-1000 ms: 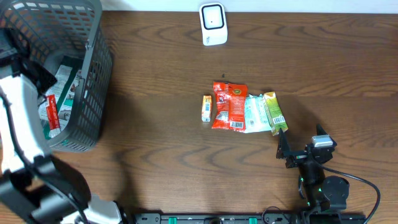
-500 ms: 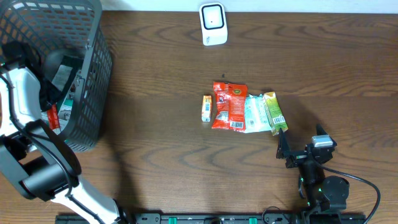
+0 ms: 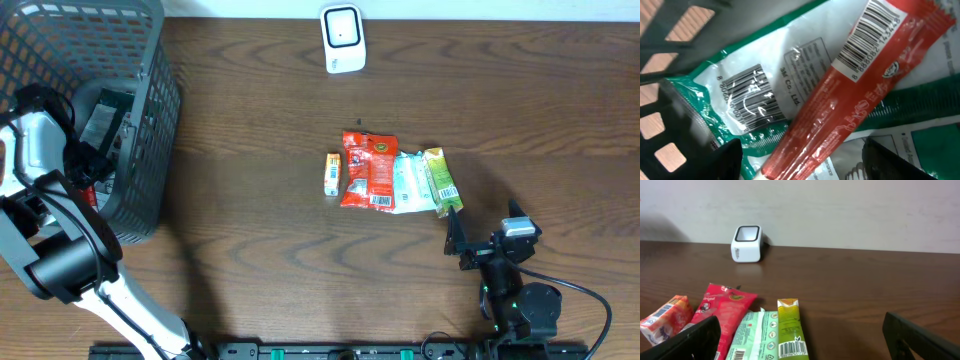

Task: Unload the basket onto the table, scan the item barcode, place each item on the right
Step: 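Grasp the thin red stick packet in the basket with the left gripper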

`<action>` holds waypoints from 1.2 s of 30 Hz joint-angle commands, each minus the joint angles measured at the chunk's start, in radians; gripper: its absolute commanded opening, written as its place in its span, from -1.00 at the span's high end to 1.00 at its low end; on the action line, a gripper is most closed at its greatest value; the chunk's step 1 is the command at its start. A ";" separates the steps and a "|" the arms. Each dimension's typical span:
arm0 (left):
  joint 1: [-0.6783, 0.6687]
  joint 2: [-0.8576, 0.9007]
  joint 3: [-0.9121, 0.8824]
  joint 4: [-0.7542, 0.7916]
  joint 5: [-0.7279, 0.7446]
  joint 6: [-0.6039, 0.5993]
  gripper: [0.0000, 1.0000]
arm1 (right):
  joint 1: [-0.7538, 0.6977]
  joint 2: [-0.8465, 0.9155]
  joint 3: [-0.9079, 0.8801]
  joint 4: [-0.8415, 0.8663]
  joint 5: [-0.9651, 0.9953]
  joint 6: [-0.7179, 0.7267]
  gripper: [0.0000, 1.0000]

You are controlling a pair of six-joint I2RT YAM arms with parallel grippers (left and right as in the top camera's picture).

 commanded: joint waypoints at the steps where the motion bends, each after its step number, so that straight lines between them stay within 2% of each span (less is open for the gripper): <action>1: 0.001 0.014 -0.032 0.005 0.035 0.016 -0.54 | -0.011 -0.004 -0.001 -0.003 0.002 0.014 -0.99; 5: 0.001 0.015 -0.038 0.008 0.085 0.016 -0.23 | -0.011 -0.004 -0.001 -0.003 0.002 0.014 -0.99; 12: 0.001 0.015 -0.038 0.008 0.106 0.016 -0.02 | -0.011 -0.004 -0.001 -0.003 0.002 0.014 -0.99; 20: 0.002 0.015 -0.038 0.001 0.158 0.016 0.00 | -0.011 -0.004 -0.001 -0.003 0.002 0.014 -0.99; 24: 0.001 0.015 -0.038 0.002 0.158 0.016 0.24 | -0.011 -0.004 -0.001 -0.003 0.002 0.014 -0.99; 26: 0.001 0.015 -0.038 0.005 0.158 0.016 0.44 | -0.011 -0.004 -0.001 -0.003 0.002 0.014 -0.99; 31: 0.002 -0.005 -0.025 0.004 0.158 0.017 0.63 | -0.011 -0.004 -0.001 -0.003 0.002 0.014 -0.99; 32: 0.001 -0.019 -0.020 0.004 0.158 0.017 0.63 | -0.011 -0.004 -0.001 -0.003 0.002 0.013 -0.98; 33: 0.001 -0.036 -0.016 0.004 0.158 0.016 0.73 | -0.011 -0.004 -0.001 -0.003 0.002 0.014 -0.99; 36: 0.001 -0.114 -0.013 0.012 0.158 0.016 0.81 | -0.011 -0.004 -0.001 -0.003 0.002 0.014 -0.99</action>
